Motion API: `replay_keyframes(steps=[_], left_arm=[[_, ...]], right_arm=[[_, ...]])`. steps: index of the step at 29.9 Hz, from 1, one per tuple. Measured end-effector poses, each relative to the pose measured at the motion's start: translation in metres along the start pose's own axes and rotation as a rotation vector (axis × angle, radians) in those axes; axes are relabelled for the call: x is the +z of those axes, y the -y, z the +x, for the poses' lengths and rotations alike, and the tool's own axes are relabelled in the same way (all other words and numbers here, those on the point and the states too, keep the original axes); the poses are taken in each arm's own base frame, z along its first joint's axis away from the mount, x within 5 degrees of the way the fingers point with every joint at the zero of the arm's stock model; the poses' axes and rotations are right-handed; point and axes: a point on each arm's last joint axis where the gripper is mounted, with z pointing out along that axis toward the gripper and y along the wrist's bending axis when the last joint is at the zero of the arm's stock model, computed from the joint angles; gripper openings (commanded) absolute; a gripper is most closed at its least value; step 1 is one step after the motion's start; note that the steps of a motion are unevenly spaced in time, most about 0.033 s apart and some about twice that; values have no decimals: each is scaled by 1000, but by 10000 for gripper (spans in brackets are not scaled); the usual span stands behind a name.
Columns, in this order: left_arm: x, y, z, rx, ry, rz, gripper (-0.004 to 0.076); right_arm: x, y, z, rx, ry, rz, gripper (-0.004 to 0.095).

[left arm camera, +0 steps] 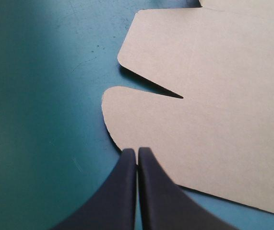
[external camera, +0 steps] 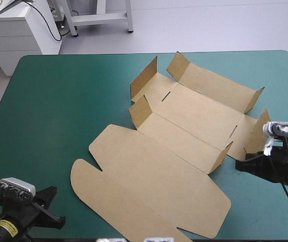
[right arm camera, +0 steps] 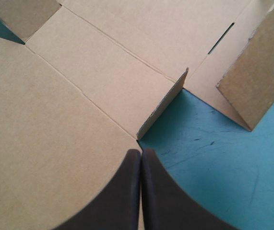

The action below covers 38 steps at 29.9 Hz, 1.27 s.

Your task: Fold the box

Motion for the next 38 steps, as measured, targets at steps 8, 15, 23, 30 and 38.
replay_keyframes(steps=[8, 15, 23, 30, 38], left_arm=[[0, 0, 0, 6, 0, 0, -8], [0, 0, 0, 6, -1, 0, -8], [0, 0, 0, 6, -1, 0, -8], [0, 0, 0, 6, -1, 0, -8], [0, 0, 0, 6, -1, 0, -8]], right_arm=[[62, 23, -25, 117, -235, -16, 263], [109, 37, -49, 198, -374, -55, 379], [155, 51, -64, 330, -486, -74, 380], [185, 57, -56, 362, -598, -35, 374], [208, 37, -47, 302, -685, -46, 341]])
